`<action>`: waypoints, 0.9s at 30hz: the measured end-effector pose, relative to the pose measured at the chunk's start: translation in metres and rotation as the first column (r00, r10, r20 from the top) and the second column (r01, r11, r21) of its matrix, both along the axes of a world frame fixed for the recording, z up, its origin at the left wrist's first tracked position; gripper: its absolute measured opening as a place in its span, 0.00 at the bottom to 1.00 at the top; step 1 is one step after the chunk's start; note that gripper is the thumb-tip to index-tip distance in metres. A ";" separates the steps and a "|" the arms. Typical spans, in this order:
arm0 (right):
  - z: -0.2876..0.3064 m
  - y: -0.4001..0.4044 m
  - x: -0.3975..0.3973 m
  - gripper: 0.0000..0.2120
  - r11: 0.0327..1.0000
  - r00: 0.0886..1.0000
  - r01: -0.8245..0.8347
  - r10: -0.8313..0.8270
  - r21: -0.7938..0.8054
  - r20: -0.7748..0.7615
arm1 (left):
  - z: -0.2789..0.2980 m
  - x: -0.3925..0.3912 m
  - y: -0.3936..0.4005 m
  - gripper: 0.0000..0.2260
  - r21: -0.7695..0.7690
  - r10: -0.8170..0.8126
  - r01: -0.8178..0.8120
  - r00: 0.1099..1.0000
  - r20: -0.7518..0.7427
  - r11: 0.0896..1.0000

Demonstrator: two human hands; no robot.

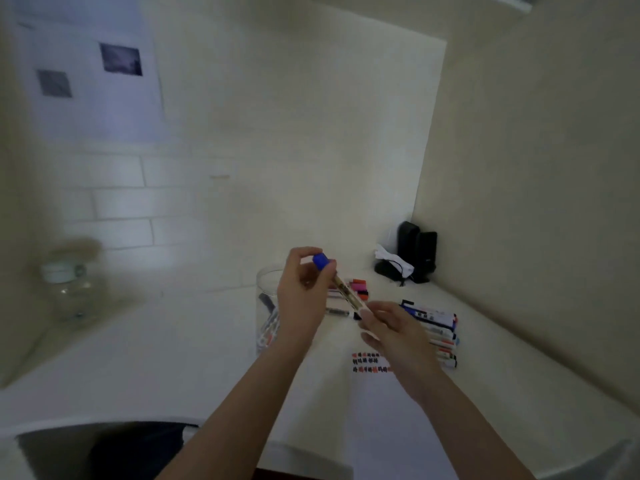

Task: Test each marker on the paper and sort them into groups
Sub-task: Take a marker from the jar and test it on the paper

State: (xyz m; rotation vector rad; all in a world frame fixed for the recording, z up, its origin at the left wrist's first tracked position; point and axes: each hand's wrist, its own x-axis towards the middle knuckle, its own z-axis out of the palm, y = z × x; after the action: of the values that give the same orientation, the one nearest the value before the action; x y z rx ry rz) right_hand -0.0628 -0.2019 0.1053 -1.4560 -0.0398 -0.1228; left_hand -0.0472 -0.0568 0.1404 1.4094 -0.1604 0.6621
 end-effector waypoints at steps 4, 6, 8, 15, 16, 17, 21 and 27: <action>0.010 0.009 0.014 0.05 0.996 0.996 0.059 -0.055 -0.063 0.070 | 0.030 0.015 0.051 0.08 -0.106 0.194 -0.188 0.980 0.049 0.976; 0.003 0.005 0.016 0.05 0.992 0.995 0.082 -0.077 -0.097 0.059 | 0.035 0.024 0.079 0.09 0.008 0.310 -0.311 0.949 0.061 0.950; -0.010 0.003 0.018 0.05 0.988 0.996 0.094 -0.092 -0.122 0.020 | 0.031 0.032 0.096 0.10 0.191 0.365 -0.367 0.930 0.049 0.910; -0.044 -0.001 0.026 0.04 0.982 0.993 0.087 -0.100 -0.168 -0.071 | -0.002 0.050 0.094 0.07 0.699 0.355 -0.204 0.932 -0.076 0.686; -0.046 -0.005 0.029 0.04 0.980 0.992 0.091 -0.106 -0.177 -0.075 | -0.003 0.050 0.092 0.06 0.770 0.391 -0.216 0.919 -0.048 0.601; -0.048 -0.010 0.033 0.04 0.978 0.990 0.100 -0.116 -0.185 -0.078 | -0.002 0.051 0.088 0.05 0.819 0.420 -0.276 0.906 0.048 0.503; -0.047 -0.033 0.053 0.05 0.964 0.980 0.162 -0.183 -0.213 -0.083 | 0.000 0.039 0.032 0.03 0.756 0.122 -0.381 0.918 0.377 0.533; -0.053 -0.059 0.086 0.05 0.802 0.982 0.183 -0.177 -0.569 0.068 | -0.107 0.066 -0.023 0.07 0.780 -0.063 0.189 0.980 -0.189 0.597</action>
State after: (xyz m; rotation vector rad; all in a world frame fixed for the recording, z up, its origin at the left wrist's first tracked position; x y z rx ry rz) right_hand 0.0236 -0.2610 0.0524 -2.0685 0.0601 -0.2952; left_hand 0.0191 -0.0800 0.0337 2.2920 -0.4891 0.3543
